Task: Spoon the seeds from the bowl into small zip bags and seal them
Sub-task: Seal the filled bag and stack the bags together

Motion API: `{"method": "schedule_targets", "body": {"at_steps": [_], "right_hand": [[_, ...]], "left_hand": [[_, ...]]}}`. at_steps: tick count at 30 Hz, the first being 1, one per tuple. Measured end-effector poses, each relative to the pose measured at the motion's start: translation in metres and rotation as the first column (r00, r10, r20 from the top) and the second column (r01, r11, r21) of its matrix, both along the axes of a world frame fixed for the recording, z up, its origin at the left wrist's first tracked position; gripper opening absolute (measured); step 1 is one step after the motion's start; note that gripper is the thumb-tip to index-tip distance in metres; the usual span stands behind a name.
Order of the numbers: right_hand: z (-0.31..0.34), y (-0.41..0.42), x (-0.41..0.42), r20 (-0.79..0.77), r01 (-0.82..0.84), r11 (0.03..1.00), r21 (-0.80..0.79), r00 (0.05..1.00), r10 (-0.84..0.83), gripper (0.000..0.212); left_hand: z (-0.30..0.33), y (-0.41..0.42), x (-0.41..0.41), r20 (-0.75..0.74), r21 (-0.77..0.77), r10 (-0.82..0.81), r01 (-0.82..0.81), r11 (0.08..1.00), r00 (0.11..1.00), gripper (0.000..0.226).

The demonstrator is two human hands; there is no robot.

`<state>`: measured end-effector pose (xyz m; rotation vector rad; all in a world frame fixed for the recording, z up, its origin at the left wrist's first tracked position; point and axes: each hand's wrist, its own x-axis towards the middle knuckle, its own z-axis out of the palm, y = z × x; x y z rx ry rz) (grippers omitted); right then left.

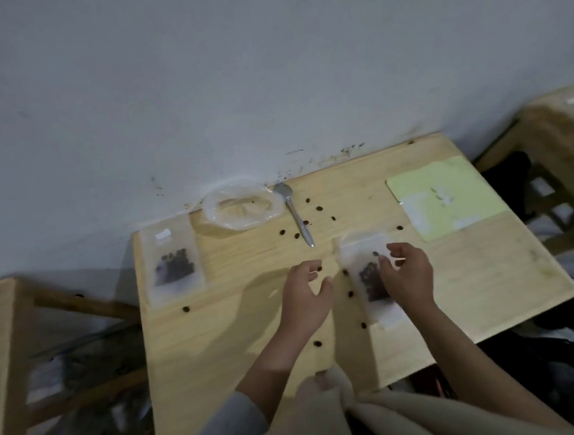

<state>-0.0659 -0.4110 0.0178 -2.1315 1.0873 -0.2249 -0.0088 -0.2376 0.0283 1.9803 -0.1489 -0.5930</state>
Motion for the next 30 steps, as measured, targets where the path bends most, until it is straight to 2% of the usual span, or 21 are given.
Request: {"method": "schedule_targets", "body": {"at_steps": [3,6,11,17,19,23,27,30], "right_hand": [[-0.009,-0.032,-0.009,-0.18,-0.026,0.999,0.023,0.983,0.03,0.043],[-0.016,-0.051,-0.01,-0.261,-0.102,0.991,0.085,0.958,0.121,0.047],[-0.018,-0.066,-0.006,-0.214,-0.208,0.971,0.12,0.949,0.23,0.035],[-0.019,-0.078,-0.002,-0.114,-0.23,0.958,0.173,0.961,0.251,0.039],[-0.017,-0.079,-0.001,-0.071,-0.226,0.959,0.169,0.968,0.24,0.042],[-0.009,-0.087,0.001,0.029,-0.152,0.953,0.262,0.988,0.15,0.04],[-0.005,-0.11,0.006,0.085,-0.173,0.94,0.293,0.984,0.155,0.029],[-0.008,-0.146,0.017,0.084,-0.089,0.973,0.212,0.994,0.072,0.021]], "left_hand": [[-0.006,-0.036,-0.009,-0.077,0.063,-0.039,0.044,0.997,0.996,0.038],[-0.014,-0.062,-0.014,-0.12,0.142,-0.048,0.065,0.988,0.992,0.04],[-0.015,-0.084,-0.012,-0.085,0.258,0.065,-0.041,0.965,0.994,0.036],[-0.007,-0.097,-0.007,0.113,0.261,0.125,-0.151,0.953,0.986,0.034],[-0.002,-0.103,-0.007,0.141,0.229,0.128,-0.158,0.961,0.982,0.035],[0.007,-0.113,-0.002,0.114,0.05,0.151,-0.158,0.986,0.982,0.033],[0.013,-0.123,0.008,-0.085,-0.149,0.151,-0.163,0.975,0.985,0.039],[0.014,-0.129,0.014,-0.176,-0.257,0.193,-0.234,0.938,0.965,0.04]]}}
